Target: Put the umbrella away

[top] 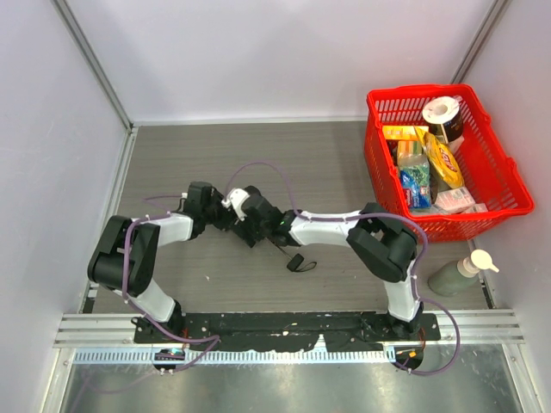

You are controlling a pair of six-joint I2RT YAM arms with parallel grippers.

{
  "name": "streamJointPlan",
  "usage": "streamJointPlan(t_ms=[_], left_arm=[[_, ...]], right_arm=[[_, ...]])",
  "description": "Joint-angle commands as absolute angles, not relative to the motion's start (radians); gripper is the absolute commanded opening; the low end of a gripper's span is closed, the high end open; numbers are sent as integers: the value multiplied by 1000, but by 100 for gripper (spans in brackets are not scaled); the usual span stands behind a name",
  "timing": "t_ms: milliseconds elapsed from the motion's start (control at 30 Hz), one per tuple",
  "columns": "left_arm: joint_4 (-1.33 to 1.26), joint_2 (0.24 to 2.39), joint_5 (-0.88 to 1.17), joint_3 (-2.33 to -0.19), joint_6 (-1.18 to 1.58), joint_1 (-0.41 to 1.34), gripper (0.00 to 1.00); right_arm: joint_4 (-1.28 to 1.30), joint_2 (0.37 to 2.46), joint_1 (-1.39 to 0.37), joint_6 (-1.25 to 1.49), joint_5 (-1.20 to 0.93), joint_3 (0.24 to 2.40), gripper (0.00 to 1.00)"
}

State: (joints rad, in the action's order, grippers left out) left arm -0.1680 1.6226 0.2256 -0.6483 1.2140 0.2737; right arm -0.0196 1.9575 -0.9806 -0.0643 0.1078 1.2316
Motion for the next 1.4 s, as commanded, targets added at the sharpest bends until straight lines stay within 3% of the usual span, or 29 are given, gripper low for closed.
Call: streamJointPlan(t_ms=[0, 133, 167, 233, 267, 333, 433, 533, 667, 833, 1033, 1367], left_arm=[[235, 1715, 107, -581, 1135, 278, 0], [267, 1718, 110, -592, 1140, 278, 0], [268, 1718, 110, -591, 1141, 278, 0], [271, 1712, 109, -588, 1144, 278, 0], [272, 1707, 107, -586, 1146, 278, 0], [267, 1697, 101, -584, 1144, 279, 0], [246, 1678, 98, -581, 1146, 279, 0], [226, 1657, 100, -600, 1123, 276, 3], [178, 1626, 112, -617, 1089, 272, 63], [109, 1550, 140, -601, 1029, 252, 99], [120, 1470, 101, -601, 914, 238, 100], [23, 1600, 155, -609, 962, 238, 99]], right_arm=[[-35, 2028, -1074, -245, 325, 1308, 74], [-31, 2117, -1104, -285, 515, 1355, 73], [-38, 2126, -1106, -281, 538, 1353, 68], [-43, 2135, -1106, -250, 548, 1339, 52], [-43, 2140, -1103, -238, 539, 1324, 38], [-44, 2140, -1103, -203, 516, 1290, 19], [-52, 2131, -1095, -132, 442, 1243, 1], [-54, 2125, -1062, -75, 239, 1197, 1], [-84, 2128, -1005, 0, 16, 1151, 1], [-155, 2152, -910, 100, -291, 1097, 1], [-305, 2210, -795, 259, -585, 1068, 1], [-486, 2287, -729, 460, -782, 1078, 1]])
